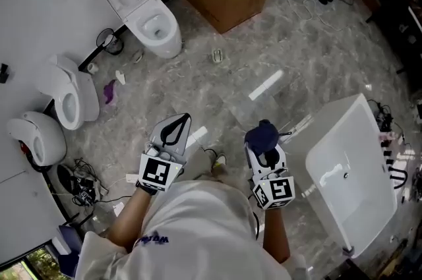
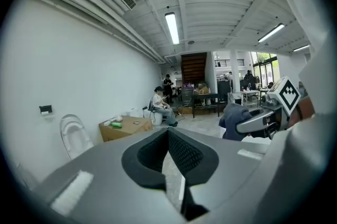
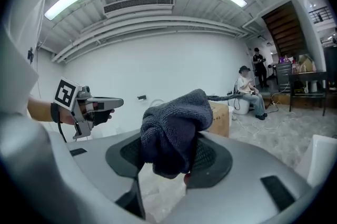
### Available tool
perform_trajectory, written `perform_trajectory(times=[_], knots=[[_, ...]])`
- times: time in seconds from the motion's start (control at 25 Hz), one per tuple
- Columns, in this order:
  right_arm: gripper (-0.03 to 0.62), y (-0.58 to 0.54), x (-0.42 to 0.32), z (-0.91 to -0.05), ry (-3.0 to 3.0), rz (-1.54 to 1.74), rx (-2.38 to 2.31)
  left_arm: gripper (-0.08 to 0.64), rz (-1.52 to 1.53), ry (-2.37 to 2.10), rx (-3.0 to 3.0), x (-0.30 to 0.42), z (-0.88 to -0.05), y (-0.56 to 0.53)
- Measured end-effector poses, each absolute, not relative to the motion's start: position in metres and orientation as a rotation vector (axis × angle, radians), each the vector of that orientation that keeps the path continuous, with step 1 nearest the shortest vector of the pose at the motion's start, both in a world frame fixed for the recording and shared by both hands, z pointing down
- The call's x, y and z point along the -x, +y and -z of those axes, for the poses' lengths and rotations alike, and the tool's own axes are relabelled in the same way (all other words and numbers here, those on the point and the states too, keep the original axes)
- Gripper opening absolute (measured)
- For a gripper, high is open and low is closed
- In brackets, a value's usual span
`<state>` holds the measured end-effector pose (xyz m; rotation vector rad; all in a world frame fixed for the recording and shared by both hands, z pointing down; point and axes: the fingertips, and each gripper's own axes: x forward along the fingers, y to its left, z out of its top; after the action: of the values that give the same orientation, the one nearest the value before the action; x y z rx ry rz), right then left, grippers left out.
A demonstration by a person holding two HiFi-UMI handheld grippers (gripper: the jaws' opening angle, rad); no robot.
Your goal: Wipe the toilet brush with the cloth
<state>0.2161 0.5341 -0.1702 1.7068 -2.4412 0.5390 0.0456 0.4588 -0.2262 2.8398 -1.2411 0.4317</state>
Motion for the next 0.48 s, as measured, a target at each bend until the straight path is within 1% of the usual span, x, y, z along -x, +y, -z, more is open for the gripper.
perform_trajectory(times=[0.12, 0.32, 0.48], knots=[[0.199, 0.522, -0.209, 0.166, -2.467, -0.578, -1.654, 0.002, -0.364, -1.288, -2.818, -0.034, 0.226, 0.457], [0.202, 0.495, -0.186, 0.172, -2.501, -0.533, -1.537, 0.002, -0.389, -1.317, -2.754, -0.003, 0.205, 0.449], [0.204, 0.466, -0.17, 0.169, -2.483, -0.516, -1.53, 0.002, -0.358, -1.32, -2.75, 0.016, 0.197, 0.419]])
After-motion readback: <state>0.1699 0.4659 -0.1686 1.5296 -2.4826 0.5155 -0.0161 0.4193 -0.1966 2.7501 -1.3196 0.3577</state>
